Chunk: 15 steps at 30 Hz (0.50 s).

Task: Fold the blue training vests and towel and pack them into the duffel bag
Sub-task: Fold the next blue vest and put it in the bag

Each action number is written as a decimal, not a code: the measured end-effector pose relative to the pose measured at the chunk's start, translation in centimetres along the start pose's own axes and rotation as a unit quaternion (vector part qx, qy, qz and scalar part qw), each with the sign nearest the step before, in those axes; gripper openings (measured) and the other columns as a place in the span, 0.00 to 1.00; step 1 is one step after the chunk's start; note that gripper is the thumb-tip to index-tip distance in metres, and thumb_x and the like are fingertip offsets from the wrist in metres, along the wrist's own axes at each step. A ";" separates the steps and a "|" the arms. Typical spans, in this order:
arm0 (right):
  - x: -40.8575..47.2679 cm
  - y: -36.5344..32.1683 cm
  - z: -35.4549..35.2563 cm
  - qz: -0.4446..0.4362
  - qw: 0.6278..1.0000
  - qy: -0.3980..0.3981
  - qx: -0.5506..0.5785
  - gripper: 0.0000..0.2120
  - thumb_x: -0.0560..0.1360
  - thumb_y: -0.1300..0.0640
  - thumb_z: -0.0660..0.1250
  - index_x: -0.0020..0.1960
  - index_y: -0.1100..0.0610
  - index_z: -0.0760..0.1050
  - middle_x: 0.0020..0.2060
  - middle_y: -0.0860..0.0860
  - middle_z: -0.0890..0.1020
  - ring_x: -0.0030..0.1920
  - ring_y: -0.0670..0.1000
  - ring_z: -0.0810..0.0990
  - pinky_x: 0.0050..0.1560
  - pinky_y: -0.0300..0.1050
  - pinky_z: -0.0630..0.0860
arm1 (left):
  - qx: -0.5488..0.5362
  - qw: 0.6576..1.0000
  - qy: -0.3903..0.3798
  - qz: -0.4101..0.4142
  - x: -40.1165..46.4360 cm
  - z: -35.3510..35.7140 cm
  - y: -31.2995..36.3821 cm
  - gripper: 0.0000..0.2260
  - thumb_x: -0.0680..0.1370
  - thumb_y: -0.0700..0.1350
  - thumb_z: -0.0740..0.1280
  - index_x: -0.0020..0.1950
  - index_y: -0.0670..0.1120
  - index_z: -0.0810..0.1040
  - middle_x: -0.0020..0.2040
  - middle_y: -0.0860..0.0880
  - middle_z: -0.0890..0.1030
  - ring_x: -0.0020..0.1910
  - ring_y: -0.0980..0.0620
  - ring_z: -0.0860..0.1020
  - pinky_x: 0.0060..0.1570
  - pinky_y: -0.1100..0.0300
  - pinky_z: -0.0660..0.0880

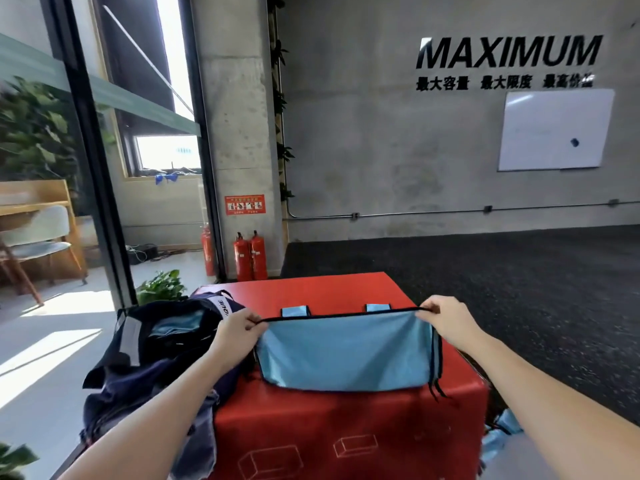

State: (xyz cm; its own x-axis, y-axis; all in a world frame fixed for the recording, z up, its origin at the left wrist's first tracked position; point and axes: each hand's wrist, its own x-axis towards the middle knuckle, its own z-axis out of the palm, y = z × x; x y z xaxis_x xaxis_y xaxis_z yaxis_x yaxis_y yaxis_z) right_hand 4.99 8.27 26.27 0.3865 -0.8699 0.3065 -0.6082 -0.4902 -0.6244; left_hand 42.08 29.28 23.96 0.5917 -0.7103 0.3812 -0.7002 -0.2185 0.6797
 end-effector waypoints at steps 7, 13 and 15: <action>2.3 0.6 0.6 0.019 1.000 -0.003 0.004 0.06 0.80 0.60 0.67 0.48 0.50 0.80 0.44 0.46 0.82 0.49 0.48 0.78 0.49 0.43 0.69 | -0.027 0.999 -0.006 0.021 1.3 1.0 1.3 0.11 0.78 0.39 0.66 0.44 0.57 0.77 0.38 0.54 0.80 0.40 0.58 0.76 0.42 0.61 0.68; 5.4 5.4 6.2 0.082 0.996 -0.037 -0.026 0.10 0.79 0.60 0.68 0.42 0.47 0.78 0.42 0.47 0.83 0.47 0.51 0.80 0.46 0.45 0.72 | -0.045 0.998 -0.045 -0.025 3.3 7.2 -2.2 0.14 0.79 0.35 0.63 0.49 0.54 0.80 0.44 0.55 0.82 0.44 0.58 0.79 0.39 0.73 0.69; 5.9 7.7 8.7 0.115 0.991 -0.056 -0.044 0.11 0.79 0.59 0.68 0.41 0.46 0.77 0.42 0.48 0.83 0.43 0.49 0.80 0.45 0.46 0.75 | -0.045 0.996 -0.056 -0.048 4.0 9.7 -3.6 0.13 0.78 0.36 0.63 0.50 0.53 0.81 0.45 0.55 0.83 0.46 0.58 0.79 0.40 0.74 0.69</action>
State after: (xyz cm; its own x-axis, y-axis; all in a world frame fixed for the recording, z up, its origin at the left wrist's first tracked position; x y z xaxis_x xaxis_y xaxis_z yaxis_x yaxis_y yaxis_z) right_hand 8.60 -0.20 17.07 0.3023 -0.9499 0.0790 -0.7453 -0.2873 -0.6017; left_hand 43.14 20.77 16.95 0.6030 -0.7601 0.2421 -0.6005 -0.2328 0.7650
